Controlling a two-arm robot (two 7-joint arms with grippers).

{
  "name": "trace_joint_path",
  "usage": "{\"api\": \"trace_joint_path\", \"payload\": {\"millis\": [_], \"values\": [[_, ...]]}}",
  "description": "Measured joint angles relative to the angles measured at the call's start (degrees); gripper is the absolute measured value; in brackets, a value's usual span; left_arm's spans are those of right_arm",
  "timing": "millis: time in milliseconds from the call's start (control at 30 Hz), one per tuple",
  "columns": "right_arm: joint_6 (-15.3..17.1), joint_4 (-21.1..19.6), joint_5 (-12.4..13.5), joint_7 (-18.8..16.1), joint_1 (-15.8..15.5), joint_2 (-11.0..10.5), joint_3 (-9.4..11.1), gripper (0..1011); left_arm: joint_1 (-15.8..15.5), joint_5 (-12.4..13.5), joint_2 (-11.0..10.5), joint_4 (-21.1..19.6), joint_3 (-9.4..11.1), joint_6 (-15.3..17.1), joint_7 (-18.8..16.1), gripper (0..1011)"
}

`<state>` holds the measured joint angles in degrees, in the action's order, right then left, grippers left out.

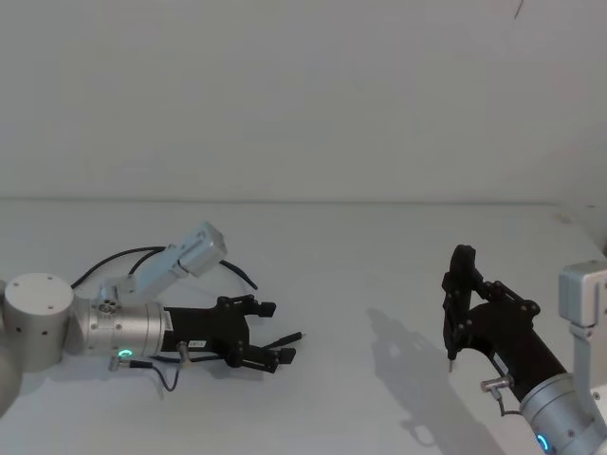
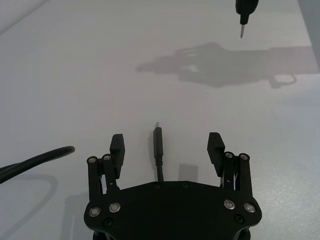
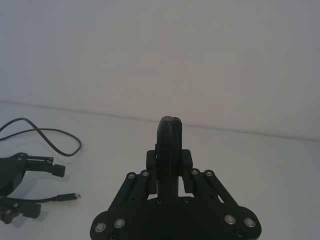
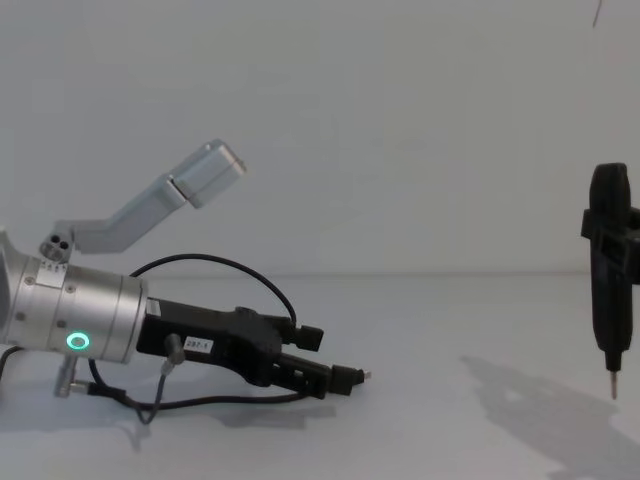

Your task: Pick up the data cable with the one hand.

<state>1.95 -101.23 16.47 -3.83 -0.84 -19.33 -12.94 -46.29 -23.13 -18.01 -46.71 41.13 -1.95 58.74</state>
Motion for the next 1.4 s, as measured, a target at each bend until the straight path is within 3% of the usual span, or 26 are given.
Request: {"api": "trace_joint_path", "payload": {"millis": [567,733,1400], "values": [[0.0,0.0,0.0,0.0,0.0,0.0,0.0,279,-1.36,2.01,2.29,3.95,1.05,-1.19,-1.11,968],[0.0,0.0,0.0,0.0,0.0,-0.01,0.0,279,-1.38,2.42,2.76,4.6,1.03,-1.29,-1.76,873],[0.0,0.0,0.0,0.0,0.0,0.0,0.0,279,-1.18,3.34,3.87,5.66,0.17,-1.91,-3.03,234]]}}
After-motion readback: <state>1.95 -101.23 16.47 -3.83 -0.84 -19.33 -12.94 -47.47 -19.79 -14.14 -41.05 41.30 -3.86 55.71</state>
